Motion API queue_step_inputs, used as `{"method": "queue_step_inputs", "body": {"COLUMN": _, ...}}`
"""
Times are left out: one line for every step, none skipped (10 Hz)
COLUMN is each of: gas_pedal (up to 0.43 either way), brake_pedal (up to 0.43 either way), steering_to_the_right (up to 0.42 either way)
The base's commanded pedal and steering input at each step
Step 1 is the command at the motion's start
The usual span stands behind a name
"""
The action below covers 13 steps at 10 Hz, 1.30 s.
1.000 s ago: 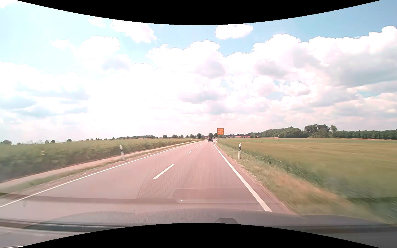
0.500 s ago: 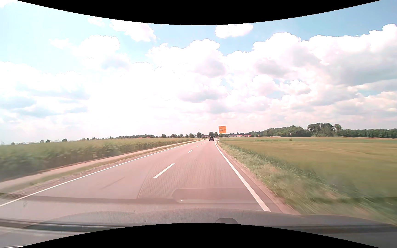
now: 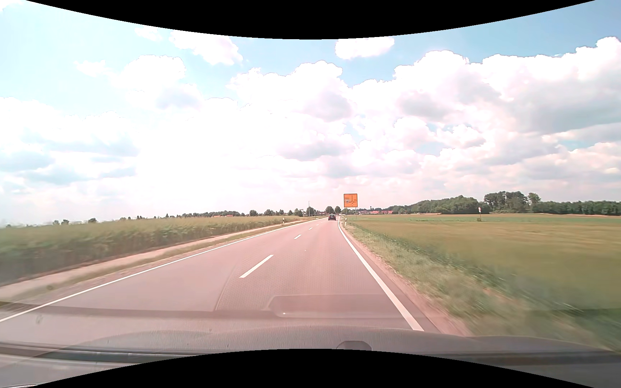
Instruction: Follow the waypoints while adhering to traffic rules and regulations
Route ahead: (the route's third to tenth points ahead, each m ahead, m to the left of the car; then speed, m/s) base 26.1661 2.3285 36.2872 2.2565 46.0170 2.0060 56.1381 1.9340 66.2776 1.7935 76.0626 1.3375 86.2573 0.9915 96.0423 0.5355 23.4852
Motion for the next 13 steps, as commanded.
{"method": "queue_step_inputs", "body": {"gas_pedal": 0.11, "brake_pedal": 0.0, "steering_to_the_right": 0.001}}
{"method": "queue_step_inputs", "body": {"gas_pedal": 0.11, "brake_pedal": 0.0, "steering_to_the_right": 0.001}}
{"method": "queue_step_inputs", "body": {"gas_pedal": 0.11, "brake_pedal": 0.0, "steering_to_the_right": 0.001}}
{"method": "queue_step_inputs", "body": {"gas_pedal": 0.11, "brake_pedal": 0.0, "steering_to_the_right": 0.001}}
{"method": "queue_step_inputs", "body": {"gas_pedal": 0.11, "brake_pedal": 0.0, "steering_to_the_right": 0.001}}
{"method": "queue_step_inputs", "body": {"gas_pedal": 0.118, "brake_pedal": 0.0, "steering_to_the_right": 0.001}}
{"method": "queue_step_inputs", "body": {"gas_pedal": 0.157, "brake_pedal": 0.0, "steering_to_the_right": 0.001}}
{"method": "queue_step_inputs", "body": {"gas_pedal": 0.189, "brake_pedal": 0.0, "steering_to_the_right": 0.001}}
{"method": "queue_step_inputs", "body": {"gas_pedal": 0.209, "brake_pedal": 0.0, "steering_to_the_right": 0.001}}
{"method": "queue_step_inputs", "body": {"gas_pedal": 0.209, "brake_pedal": 0.0, "steering_to_the_right": 0.002}}
{"method": "queue_step_inputs", "body": {"gas_pedal": 0.209, "brake_pedal": 0.0, "steering_to_the_right": 0.003}}
{"method": "queue_step_inputs", "body": {"gas_pedal": 0.197, "brake_pedal": 0.0, "steering_to_the_right": 0.003}}
{"method": "queue_step_inputs", "body": {"gas_pedal": 0.197, "brake_pedal": 0.0, "steering_to_the_right": 0.004}}
